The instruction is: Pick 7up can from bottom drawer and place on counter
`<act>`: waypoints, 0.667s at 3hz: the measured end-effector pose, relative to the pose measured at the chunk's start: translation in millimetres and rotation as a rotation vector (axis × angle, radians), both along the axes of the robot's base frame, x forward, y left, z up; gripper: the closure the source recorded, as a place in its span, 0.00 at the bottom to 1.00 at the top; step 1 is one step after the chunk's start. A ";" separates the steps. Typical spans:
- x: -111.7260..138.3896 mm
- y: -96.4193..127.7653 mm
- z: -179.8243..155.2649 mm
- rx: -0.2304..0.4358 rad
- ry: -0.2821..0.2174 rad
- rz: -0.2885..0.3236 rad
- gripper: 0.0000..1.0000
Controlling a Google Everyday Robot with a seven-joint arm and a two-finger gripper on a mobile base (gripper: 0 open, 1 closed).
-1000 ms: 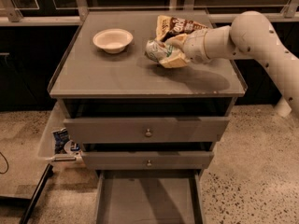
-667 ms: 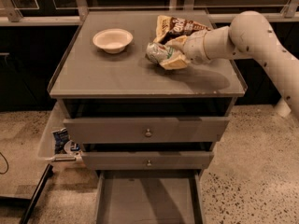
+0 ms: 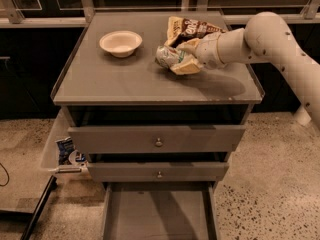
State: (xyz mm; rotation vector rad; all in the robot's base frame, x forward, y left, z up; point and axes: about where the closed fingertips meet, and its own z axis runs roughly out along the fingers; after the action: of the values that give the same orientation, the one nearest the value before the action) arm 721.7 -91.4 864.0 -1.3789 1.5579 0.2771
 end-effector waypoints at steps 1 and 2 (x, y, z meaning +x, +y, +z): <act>0.0 0.0 0.0 0.000 0.000 0.000 0.36; 0.0 0.0 0.0 0.000 0.000 0.000 0.13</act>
Offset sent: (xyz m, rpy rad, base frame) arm 0.0000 0.0000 0.0000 0.0000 0.0000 0.0000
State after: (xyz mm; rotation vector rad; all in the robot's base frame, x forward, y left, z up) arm 721.7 -91.3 864.0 -1.3789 1.5579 0.2771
